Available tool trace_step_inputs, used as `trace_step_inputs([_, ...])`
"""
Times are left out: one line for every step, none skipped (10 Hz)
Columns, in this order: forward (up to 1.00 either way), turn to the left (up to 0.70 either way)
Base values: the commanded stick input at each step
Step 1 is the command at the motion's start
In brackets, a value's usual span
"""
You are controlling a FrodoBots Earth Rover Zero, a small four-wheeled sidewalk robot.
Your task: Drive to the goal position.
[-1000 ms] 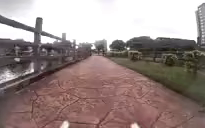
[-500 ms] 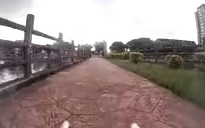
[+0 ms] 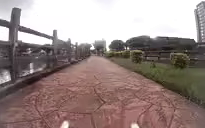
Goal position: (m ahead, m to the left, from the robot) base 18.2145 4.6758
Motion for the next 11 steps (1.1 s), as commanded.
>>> trace_step_inputs([0.7, 0.0])
trace_step_inputs([0.7, 0.0])
trace_step_inputs([0.7, 0.0])
trace_step_inputs([0.7, 0.0])
trace_step_inputs([0.7, 0.0])
trace_step_inputs([0.7, 0.0])
trace_step_inputs([0.7, 0.0])
trace_step_inputs([0.7, 0.0])
trace_step_inputs([0.7, 0.0])
trace_step_inputs([0.7, 0.0])
trace_step_inputs([0.7, 0.0])
